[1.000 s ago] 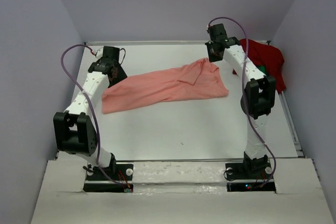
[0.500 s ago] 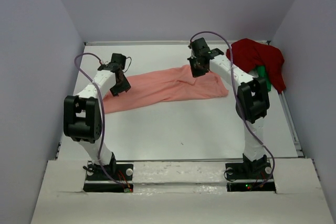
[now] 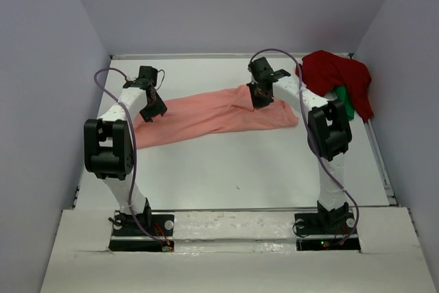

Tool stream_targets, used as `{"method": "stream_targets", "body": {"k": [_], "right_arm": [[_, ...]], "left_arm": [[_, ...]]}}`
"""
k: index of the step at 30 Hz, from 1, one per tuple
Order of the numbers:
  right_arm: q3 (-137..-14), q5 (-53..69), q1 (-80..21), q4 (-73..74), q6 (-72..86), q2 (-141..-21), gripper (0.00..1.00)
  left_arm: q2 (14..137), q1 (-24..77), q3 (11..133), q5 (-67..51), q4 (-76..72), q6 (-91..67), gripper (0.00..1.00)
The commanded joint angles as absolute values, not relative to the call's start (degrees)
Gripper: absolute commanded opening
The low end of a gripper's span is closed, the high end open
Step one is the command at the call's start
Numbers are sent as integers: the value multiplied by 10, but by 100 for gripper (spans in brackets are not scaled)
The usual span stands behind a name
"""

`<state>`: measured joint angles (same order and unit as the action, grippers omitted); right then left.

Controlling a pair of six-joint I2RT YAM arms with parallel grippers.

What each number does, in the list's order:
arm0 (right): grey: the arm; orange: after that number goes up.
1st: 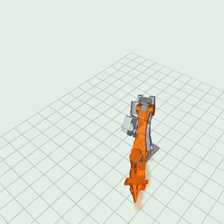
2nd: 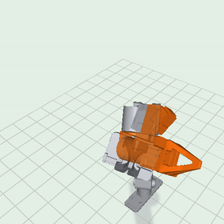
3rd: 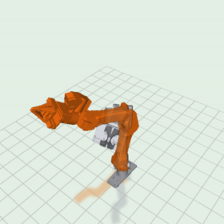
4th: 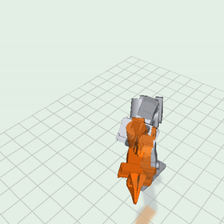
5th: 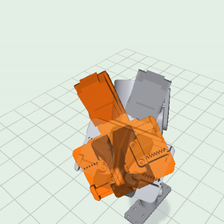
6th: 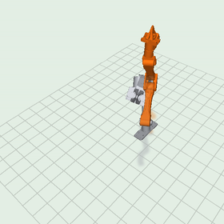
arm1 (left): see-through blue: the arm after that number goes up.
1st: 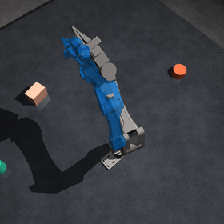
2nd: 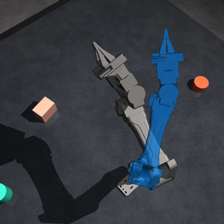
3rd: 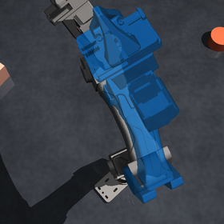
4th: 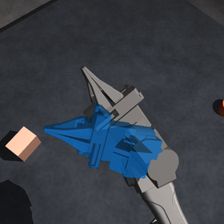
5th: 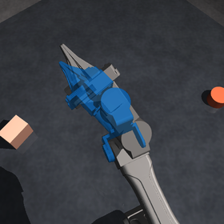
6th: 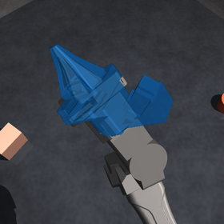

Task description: Fold and stack the t-shirts

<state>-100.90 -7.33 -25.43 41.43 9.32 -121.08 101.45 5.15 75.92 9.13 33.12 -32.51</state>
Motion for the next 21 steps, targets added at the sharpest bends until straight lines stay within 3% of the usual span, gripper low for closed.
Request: {"method": "stream_targets", "body": {"k": [1,21], "right_arm": [[-1009,-76,-252,376,103,-1230,0],[-1099,-61,-258,387,87,-1285,0]], "left_arm": [[1008,43,773,80,328,-309,54],[999,37,768,92,327,-301,54]]}}
